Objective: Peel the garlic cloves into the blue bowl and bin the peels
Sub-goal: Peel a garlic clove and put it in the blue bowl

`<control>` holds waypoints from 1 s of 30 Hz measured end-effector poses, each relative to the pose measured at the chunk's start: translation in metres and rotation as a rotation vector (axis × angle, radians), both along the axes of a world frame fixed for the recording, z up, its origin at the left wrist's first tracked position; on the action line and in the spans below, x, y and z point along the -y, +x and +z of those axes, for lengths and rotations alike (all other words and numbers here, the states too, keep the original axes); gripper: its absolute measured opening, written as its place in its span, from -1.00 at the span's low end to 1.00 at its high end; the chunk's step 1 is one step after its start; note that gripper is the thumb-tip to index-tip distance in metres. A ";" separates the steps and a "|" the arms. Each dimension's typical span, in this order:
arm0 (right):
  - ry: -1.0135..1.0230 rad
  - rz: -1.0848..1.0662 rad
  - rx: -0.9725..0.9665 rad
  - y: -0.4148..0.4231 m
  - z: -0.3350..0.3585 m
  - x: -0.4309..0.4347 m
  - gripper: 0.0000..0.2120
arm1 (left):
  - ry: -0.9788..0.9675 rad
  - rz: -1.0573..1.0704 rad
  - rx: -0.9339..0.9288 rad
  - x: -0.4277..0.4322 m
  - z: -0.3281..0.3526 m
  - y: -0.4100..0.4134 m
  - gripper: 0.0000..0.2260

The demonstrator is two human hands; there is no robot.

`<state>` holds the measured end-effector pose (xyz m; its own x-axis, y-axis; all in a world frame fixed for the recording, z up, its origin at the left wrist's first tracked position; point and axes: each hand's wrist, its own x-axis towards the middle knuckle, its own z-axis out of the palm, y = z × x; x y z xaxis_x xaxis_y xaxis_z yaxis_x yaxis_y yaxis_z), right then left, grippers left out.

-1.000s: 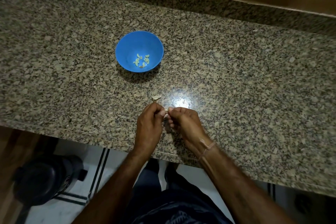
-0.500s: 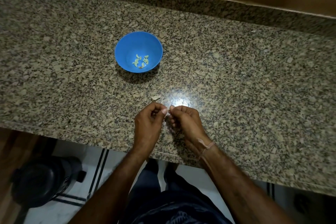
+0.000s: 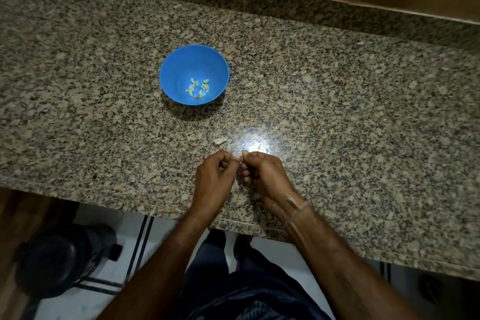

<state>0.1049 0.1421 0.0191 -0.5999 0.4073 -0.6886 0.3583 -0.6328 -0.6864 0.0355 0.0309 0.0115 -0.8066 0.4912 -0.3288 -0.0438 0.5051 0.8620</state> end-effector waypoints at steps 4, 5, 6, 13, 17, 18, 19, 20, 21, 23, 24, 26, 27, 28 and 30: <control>-0.002 -0.018 -0.013 0.002 -0.001 -0.003 -0.83 | 0.018 0.029 -0.073 -0.001 0.000 0.002 -0.77; 0.020 -0.006 -0.028 0.003 -0.002 -0.004 -0.80 | 0.055 0.040 -0.052 -0.003 0.002 0.001 -0.87; 0.047 0.004 -0.038 0.005 -0.002 -0.004 -0.79 | 0.085 0.048 -0.031 -0.004 0.004 0.000 -0.94; 0.132 -0.035 -0.049 0.004 -0.001 -0.004 -0.80 | 0.175 0.080 0.055 -0.009 0.007 -0.001 -0.89; 0.054 -0.054 -0.048 0.003 -0.007 -0.003 -0.78 | 0.161 0.096 0.067 -0.010 0.005 0.000 -0.90; 0.047 -0.055 -0.039 0.003 -0.008 -0.004 -0.78 | 0.147 0.103 0.057 -0.010 0.005 0.001 -0.91; 0.051 -0.048 -0.026 0.003 -0.010 -0.005 -0.78 | 0.127 0.109 0.035 -0.010 0.004 0.001 -0.92; 0.055 -0.041 -0.014 0.003 -0.011 -0.006 -0.79 | 0.096 0.114 0.009 -0.010 0.004 0.001 -0.94; 0.055 -0.039 -0.005 0.003 -0.011 -0.007 -0.79 | 0.052 0.117 -0.018 -0.010 0.002 0.001 -0.97; 0.046 -0.040 0.004 0.003 -0.013 -0.008 -0.80 | -0.044 0.117 -0.078 -0.008 -0.003 0.000 -0.95; 0.045 -0.040 0.004 0.003 -0.014 -0.008 -0.81 | -0.077 0.107 -0.111 -0.007 -0.006 0.000 -0.92; 0.056 -0.033 0.000 0.004 -0.016 -0.007 -0.81 | -0.100 0.062 -0.189 -0.004 -0.010 -0.002 -0.95; 0.073 -0.025 0.005 0.005 -0.016 -0.007 -0.81 | -0.096 0.035 -0.224 -0.004 -0.011 -0.002 -0.95; 0.101 -0.013 0.014 0.006 -0.016 -0.007 -0.80 | -0.095 0.020 -0.248 -0.004 -0.012 -0.002 -0.89; 0.167 0.014 0.028 0.008 -0.015 -0.009 -0.78 | -0.106 0.029 -0.292 -0.003 -0.012 -0.002 -0.90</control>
<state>0.1125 0.1507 0.0038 -0.5879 0.5094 -0.6284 0.3865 -0.5055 -0.7714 0.0331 0.0341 -0.0004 -0.8875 0.4422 -0.1297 0.1822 0.5952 0.7826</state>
